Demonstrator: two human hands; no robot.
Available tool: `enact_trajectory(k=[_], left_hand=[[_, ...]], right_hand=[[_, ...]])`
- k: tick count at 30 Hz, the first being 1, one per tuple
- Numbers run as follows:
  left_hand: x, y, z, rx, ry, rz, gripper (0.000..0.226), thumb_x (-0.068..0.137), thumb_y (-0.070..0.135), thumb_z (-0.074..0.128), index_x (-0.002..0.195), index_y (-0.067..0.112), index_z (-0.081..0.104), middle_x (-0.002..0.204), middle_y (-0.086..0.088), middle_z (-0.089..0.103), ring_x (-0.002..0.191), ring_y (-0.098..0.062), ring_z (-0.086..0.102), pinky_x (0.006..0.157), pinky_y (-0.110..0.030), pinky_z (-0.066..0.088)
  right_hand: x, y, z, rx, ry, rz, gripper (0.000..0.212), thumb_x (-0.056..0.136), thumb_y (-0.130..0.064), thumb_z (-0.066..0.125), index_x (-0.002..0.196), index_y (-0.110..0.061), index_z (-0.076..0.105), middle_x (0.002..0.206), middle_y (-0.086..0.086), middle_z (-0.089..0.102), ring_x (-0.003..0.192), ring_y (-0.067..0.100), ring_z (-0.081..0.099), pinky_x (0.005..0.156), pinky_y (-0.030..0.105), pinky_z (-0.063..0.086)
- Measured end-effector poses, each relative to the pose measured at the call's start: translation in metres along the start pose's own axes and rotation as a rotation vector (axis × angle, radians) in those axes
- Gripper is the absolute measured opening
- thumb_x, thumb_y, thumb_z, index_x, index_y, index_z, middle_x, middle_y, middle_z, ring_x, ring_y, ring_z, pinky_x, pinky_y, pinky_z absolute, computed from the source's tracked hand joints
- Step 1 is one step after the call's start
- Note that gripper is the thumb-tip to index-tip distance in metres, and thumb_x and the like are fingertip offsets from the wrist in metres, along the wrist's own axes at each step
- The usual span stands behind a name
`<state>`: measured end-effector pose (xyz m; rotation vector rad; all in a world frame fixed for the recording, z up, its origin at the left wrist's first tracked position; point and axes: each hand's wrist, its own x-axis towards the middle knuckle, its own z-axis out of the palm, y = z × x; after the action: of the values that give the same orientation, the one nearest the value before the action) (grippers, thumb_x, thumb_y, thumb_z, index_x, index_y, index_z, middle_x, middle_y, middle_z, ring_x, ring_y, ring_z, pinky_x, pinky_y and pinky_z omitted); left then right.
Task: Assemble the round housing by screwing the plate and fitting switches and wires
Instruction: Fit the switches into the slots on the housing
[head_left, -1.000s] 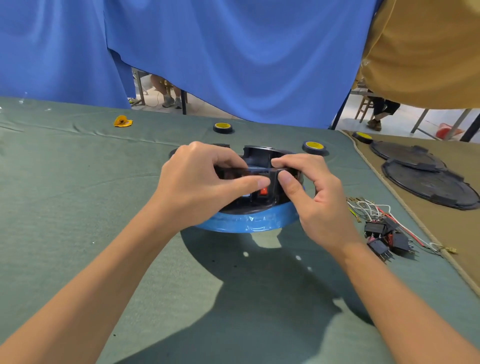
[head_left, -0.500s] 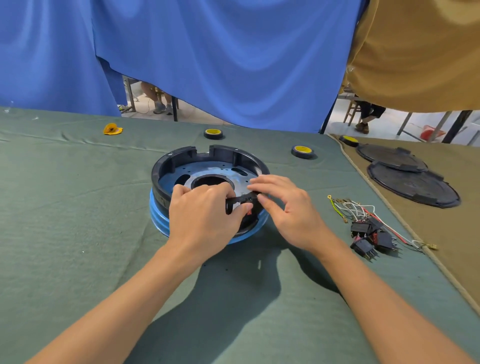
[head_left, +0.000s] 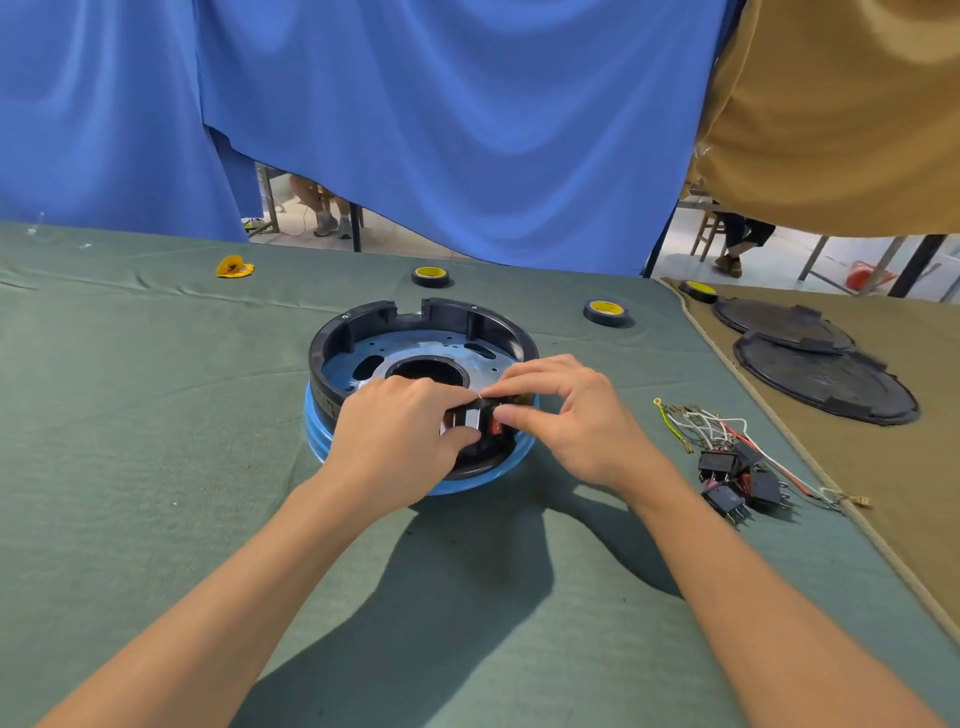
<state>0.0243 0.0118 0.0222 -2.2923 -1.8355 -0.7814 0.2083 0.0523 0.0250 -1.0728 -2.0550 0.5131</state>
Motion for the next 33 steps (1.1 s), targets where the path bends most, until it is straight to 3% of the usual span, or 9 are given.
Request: enact_trajectory(k=[2, 4, 7, 9, 18, 22, 26, 30, 33], left_hand=[[0.000, 0.000, 0.000, 0.004, 0.008, 0.003, 0.024, 0.091, 0.045, 0.062, 0.114, 0.041, 0.068, 0.056, 0.014, 0.049, 0.064, -0.014, 0.048, 0.051, -0.023, 0.026], [0.001, 0.001, -0.001, 0.021, -0.002, 0.006, 0.025, 0.089, 0.048, 0.062, 0.111, 0.038, 0.069, 0.060, 0.014, 0.052, 0.064, -0.012, 0.049, 0.050, -0.022, 0.024], [0.006, 0.003, -0.001, 0.065, -0.023, 0.000, 0.035, 0.086, 0.056, 0.062, 0.113, 0.034, 0.063, 0.091, 0.013, 0.068, 0.084, -0.015, 0.059, 0.055, -0.026, 0.028], [0.012, 0.004, 0.000, 0.081, -0.049, -0.020, 0.035, 0.086, 0.057, 0.062, 0.109, 0.032, 0.061, 0.100, 0.012, 0.068, 0.091, -0.017, 0.059, 0.059, -0.029, 0.033], [0.017, 0.010, 0.005, 0.132, -0.060, -0.103, 0.030, 0.083, 0.059, 0.063, 0.081, 0.029, 0.065, 0.067, 0.010, 0.061, 0.067, -0.013, 0.055, 0.047, -0.024, 0.024], [0.017, 0.008, 0.010, 0.126, -0.012, -0.131, 0.039, 0.081, 0.062, 0.063, 0.066, 0.026, 0.056, 0.058, 0.009, 0.055, 0.055, -0.006, 0.045, 0.047, -0.024, 0.023], [0.016, 0.013, 0.017, 0.138, 0.024, -0.177, 0.035, 0.082, 0.053, 0.065, 0.066, 0.024, 0.055, 0.056, 0.009, 0.051, 0.051, -0.004, 0.035, 0.050, -0.026, 0.015], [0.015, 0.024, 0.024, 0.177, 0.047, -0.186, 0.030, 0.087, 0.046, 0.061, 0.072, 0.022, 0.055, 0.058, 0.009, 0.053, 0.053, -0.013, 0.041, 0.062, -0.033, 0.024], [0.014, 0.036, 0.027, 0.223, 0.075, -0.177, 0.027, 0.090, 0.045, 0.056, 0.078, 0.021, 0.057, 0.066, 0.008, 0.056, 0.066, -0.022, 0.051, 0.069, -0.034, 0.026]], right_hand=[[0.001, -0.001, -0.002, -0.013, -0.015, 0.010, 0.023, 0.082, -0.017, 0.076, 0.102, -0.029, 0.076, 0.099, -0.028, 0.059, 0.111, -0.002, 0.048, 0.092, 0.002, 0.032], [-0.001, -0.001, -0.004, -0.059, -0.018, -0.011, 0.026, 0.082, -0.018, 0.075, 0.108, -0.026, 0.074, 0.106, -0.020, 0.063, 0.114, 0.002, 0.050, 0.098, 0.011, 0.034], [-0.005, 0.001, -0.004, -0.093, -0.051, -0.034, 0.037, 0.083, -0.018, 0.075, 0.119, -0.024, 0.068, 0.118, -0.014, 0.061, 0.121, 0.003, 0.047, 0.105, 0.019, 0.032], [-0.006, 0.003, -0.002, -0.097, -0.042, -0.051, 0.039, 0.083, -0.018, 0.075, 0.121, -0.021, 0.067, 0.122, -0.010, 0.061, 0.122, 0.003, 0.046, 0.107, 0.020, 0.032], [-0.008, 0.006, 0.000, -0.165, -0.045, -0.118, 0.039, 0.086, -0.023, 0.073, 0.124, -0.020, 0.065, 0.127, -0.009, 0.060, 0.126, 0.004, 0.044, 0.108, 0.020, 0.030], [-0.008, 0.002, -0.008, -0.135, -0.057, -0.090, 0.036, 0.087, -0.026, 0.071, 0.122, -0.021, 0.067, 0.124, -0.015, 0.060, 0.122, -0.004, 0.046, 0.104, 0.008, 0.029], [-0.010, 0.007, -0.024, -0.123, 0.144, 0.032, 0.020, 0.089, -0.020, 0.068, 0.108, -0.015, 0.074, 0.106, -0.009, 0.070, 0.099, 0.002, 0.059, 0.090, 0.025, 0.047], [-0.025, 0.030, -0.051, -0.368, 0.170, 0.175, 0.016, 0.089, -0.021, 0.067, 0.101, -0.013, 0.075, 0.101, 0.001, 0.073, 0.096, 0.017, 0.063, 0.087, 0.024, 0.043], [-0.042, 0.046, -0.073, -0.657, 0.096, 0.286, 0.018, 0.091, -0.025, 0.063, 0.106, -0.019, 0.072, 0.106, 0.003, 0.068, 0.105, 0.024, 0.057, 0.090, 0.033, 0.042]])
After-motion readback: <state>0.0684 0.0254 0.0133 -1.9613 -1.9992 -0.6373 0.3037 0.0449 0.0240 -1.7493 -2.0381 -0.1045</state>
